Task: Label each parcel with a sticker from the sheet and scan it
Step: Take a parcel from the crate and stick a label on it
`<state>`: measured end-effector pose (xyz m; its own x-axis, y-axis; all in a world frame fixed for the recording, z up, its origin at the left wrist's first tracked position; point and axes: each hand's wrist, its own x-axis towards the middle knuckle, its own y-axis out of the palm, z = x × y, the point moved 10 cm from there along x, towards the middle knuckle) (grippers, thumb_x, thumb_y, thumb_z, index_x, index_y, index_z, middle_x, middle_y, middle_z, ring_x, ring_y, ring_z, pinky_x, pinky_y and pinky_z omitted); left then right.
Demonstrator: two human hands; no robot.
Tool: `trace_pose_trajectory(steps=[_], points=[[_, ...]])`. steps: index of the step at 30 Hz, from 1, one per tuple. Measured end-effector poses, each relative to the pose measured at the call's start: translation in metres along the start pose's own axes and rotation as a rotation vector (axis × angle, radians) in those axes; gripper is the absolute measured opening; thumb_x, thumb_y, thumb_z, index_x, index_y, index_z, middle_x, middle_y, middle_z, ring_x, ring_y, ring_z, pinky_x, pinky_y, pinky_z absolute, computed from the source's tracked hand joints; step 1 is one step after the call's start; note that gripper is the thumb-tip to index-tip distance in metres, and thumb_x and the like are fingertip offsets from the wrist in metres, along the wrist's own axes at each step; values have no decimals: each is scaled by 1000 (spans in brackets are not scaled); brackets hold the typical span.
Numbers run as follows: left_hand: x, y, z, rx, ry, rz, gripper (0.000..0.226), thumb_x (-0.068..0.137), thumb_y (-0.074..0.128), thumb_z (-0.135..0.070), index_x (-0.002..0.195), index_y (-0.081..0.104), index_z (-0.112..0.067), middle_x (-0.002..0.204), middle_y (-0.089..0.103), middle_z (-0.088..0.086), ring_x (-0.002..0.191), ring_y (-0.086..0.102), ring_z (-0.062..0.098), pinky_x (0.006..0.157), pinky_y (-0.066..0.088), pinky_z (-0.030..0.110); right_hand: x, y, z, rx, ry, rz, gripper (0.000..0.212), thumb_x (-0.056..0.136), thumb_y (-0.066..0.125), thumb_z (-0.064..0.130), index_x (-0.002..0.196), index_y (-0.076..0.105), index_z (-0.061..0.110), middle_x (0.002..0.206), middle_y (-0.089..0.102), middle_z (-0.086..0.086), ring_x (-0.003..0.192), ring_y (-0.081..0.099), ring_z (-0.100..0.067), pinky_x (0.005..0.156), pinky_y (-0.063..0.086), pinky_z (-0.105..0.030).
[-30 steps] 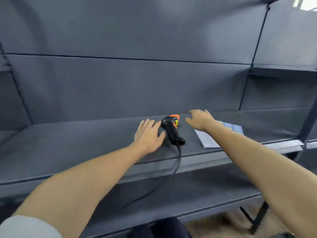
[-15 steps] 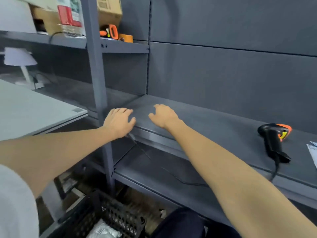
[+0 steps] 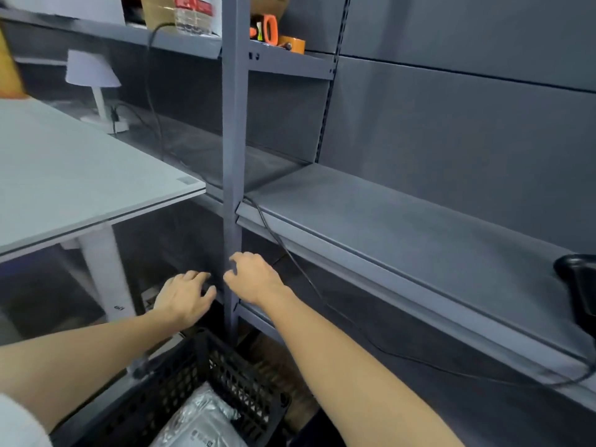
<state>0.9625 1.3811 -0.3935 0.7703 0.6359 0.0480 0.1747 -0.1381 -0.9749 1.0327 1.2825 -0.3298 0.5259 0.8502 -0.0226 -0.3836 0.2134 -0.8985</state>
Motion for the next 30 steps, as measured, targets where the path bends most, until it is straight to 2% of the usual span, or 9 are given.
trace_pose_trajectory(steps=[6,10,18,30], points=[[-29,93,18,-124,-87,161,51,99,36,-42,144,38,-18,144,44,4,130,42,25,106,32,33,-3,90,-51,-23,127,170,39,96,43,25,131,50,9,133,52,-13,120,49,-32,94,44,-40],[-61,164,47,-156,-179,310,49,99,35,-41,142,39,-18,142,45,8,128,43,27,104,33,34,-14,161,-83,-23,208,319,43,95,44,25,135,49,10,138,49,-12,125,48,-32,101,43,-40],[-142,286,101,-295,-423,585,53,99,34,-42,146,33,-17,149,36,10,133,39,29,105,34,35,-47,293,-120,-46,302,573,41,92,48,24,130,52,9,133,54,-16,121,52,-32,100,44,-37],[-220,396,130,-412,-615,747,51,98,37,-40,144,36,-18,145,42,11,127,44,32,102,37,37,-85,416,-142,-58,362,823,43,92,50,25,129,48,4,132,51,-19,122,48,-32,98,41,-35]])
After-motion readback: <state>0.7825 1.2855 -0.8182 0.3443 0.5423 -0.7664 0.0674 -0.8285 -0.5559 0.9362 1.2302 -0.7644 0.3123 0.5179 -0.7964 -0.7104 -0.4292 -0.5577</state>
